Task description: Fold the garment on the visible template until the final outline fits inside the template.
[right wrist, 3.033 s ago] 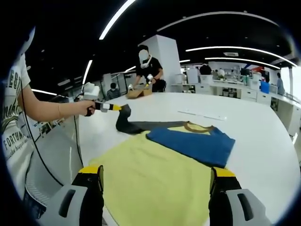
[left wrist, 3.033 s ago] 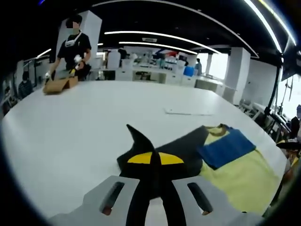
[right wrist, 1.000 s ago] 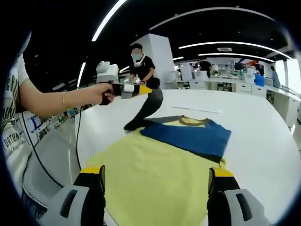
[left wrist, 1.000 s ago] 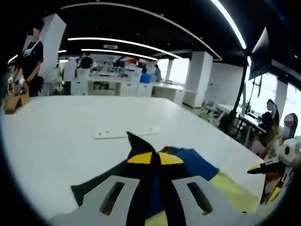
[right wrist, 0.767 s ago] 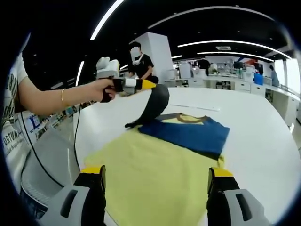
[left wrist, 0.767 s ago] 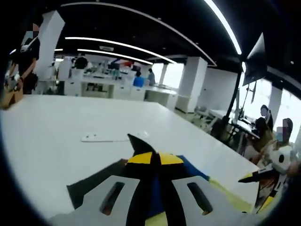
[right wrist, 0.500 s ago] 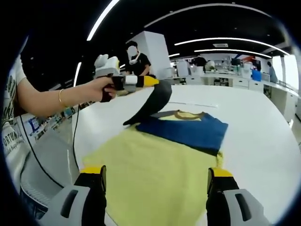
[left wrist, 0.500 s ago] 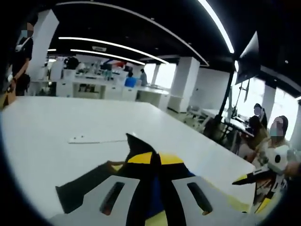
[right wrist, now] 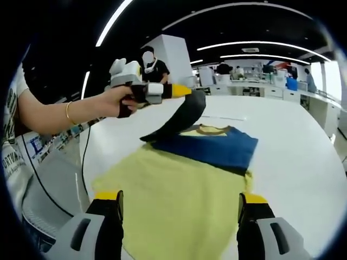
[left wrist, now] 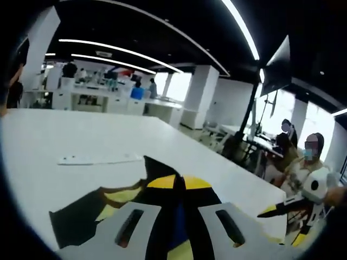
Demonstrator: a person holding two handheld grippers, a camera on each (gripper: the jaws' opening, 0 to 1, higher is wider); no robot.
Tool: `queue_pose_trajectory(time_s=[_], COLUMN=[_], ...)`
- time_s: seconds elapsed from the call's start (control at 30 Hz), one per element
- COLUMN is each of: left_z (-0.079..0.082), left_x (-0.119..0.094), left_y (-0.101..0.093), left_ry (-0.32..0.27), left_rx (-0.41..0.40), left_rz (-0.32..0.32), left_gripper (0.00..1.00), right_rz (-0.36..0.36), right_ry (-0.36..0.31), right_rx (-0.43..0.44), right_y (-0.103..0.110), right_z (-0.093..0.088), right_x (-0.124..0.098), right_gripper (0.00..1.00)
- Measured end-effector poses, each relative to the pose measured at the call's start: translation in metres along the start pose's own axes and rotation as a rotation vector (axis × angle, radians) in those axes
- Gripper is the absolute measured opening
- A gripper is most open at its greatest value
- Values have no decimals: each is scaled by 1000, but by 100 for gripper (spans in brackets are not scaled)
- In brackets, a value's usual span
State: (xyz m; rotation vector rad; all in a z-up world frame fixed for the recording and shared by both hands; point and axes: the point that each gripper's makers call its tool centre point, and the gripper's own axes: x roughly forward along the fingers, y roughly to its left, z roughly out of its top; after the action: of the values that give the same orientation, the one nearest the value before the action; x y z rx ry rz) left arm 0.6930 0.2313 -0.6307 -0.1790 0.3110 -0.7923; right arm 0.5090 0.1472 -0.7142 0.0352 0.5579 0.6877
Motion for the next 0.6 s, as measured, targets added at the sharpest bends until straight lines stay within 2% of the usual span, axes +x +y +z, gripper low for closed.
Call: queue_pose_trajectory(time_s=[0.43,0.6], left_z=[-28,-31], left_x=[24,33], left_y=[-24,-32], left_ry=[65,70], left_rx=[3,-8], left_rz=[-82,-101], left_gripper=[0,0], right_rz=[-25,-30], right_ry=[7,4], right_rx=[18,23], right_y=[-9,-11], right_z=[-7,-8], right_x=[-5,-6], right_gripper=[86,86])
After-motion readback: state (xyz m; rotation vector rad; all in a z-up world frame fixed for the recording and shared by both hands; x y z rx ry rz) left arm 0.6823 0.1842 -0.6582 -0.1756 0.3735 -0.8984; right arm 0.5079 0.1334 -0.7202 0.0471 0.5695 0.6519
